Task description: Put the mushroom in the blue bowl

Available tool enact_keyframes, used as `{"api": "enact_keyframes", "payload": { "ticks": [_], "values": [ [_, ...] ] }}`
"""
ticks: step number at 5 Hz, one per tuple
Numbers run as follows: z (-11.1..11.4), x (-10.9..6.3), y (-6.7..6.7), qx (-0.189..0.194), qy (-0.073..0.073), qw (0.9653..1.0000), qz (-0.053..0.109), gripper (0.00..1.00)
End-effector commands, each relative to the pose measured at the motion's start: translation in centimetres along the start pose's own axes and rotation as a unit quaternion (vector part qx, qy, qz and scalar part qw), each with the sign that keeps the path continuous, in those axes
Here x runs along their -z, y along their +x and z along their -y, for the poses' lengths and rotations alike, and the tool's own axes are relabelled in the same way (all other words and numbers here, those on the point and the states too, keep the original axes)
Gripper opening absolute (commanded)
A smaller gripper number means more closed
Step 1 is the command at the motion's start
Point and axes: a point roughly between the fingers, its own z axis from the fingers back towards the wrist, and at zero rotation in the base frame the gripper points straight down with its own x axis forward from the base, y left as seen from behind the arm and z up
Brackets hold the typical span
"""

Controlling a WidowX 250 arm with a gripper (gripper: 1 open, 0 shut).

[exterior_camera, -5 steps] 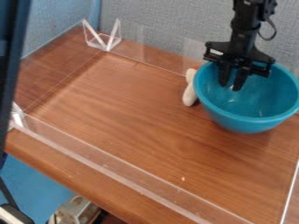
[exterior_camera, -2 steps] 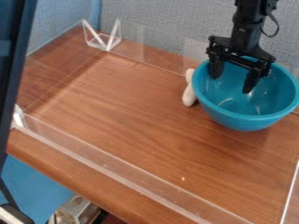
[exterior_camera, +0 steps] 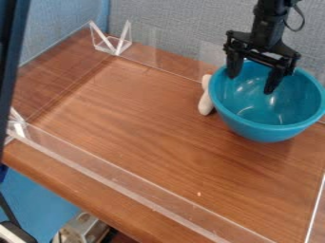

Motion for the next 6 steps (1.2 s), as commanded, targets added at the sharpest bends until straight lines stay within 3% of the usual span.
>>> {"api": "enact_keyframes", "payload": {
  "ticks": [1,4,6],
  "values": [
    [0.1,-6.1,-0.2,0.007,-0.003,0.9972,0.075,1.0],
    [1.0,-7.3,-2.9,-0.001,0.007,0.9965,0.083,1.0],
    [-0.4,-8.1,-2.5,0.043,0.005,0.9947,0.093,1.0]
  ]
}}
